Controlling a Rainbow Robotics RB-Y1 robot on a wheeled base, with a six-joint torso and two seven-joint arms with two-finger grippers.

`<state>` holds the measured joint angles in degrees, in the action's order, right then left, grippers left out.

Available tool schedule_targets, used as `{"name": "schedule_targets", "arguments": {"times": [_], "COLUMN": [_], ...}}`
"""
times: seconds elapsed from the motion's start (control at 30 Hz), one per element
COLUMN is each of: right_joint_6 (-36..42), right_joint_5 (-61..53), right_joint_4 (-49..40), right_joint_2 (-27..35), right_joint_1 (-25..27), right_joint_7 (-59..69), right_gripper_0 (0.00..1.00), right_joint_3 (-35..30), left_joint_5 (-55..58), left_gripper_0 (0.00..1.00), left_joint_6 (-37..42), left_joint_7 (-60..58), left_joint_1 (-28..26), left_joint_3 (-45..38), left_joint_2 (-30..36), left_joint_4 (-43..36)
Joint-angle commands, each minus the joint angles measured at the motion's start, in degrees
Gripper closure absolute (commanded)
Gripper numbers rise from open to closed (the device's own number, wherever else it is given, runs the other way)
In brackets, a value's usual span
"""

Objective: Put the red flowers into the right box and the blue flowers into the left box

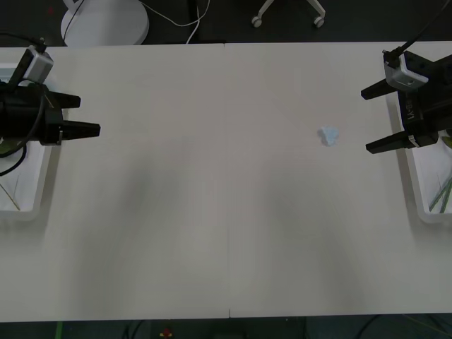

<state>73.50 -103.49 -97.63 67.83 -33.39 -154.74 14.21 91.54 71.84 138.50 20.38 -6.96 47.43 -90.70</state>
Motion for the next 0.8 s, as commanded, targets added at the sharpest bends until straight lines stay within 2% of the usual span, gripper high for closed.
{"name": "schedule_targets", "arguments": {"times": [0.03,0.23,0.43,0.8], "right_joint_6": [0.3,0.3,0.3,0.3], "right_joint_5": [-0.3,-0.3,-0.3,-0.3], "right_joint_4": [-1.4,-1.4,-1.4,-1.4], "right_joint_2": [-1.4,-1.4,-1.4,-1.4], "right_joint_1": [-0.2,-0.2,-0.2,-0.2], "right_joint_7": [-0.3,-0.3,-0.3,-0.3], "right_gripper_0": [0.0,0.0,0.0,0.0], "right_joint_3": [-1.1,-1.1,-1.1,-1.1], "left_joint_5": [2.8,1.6,-1.4,-9.5], "left_gripper_0": [0.0,0.0,0.0,0.0], "left_joint_6": [-3.3,-11.0,-12.2,-14.3], "left_joint_7": [3.1,2.6,3.2,4.6], "left_joint_1": [-0.5,-0.3,1.2,3.2], "left_joint_3": [6.8,16.3,21.6,24.4], "left_joint_2": [4.9,3.7,2.5,-1.5], "left_joint_4": [-8.4,-15.3,-18.9,-20.0]}}
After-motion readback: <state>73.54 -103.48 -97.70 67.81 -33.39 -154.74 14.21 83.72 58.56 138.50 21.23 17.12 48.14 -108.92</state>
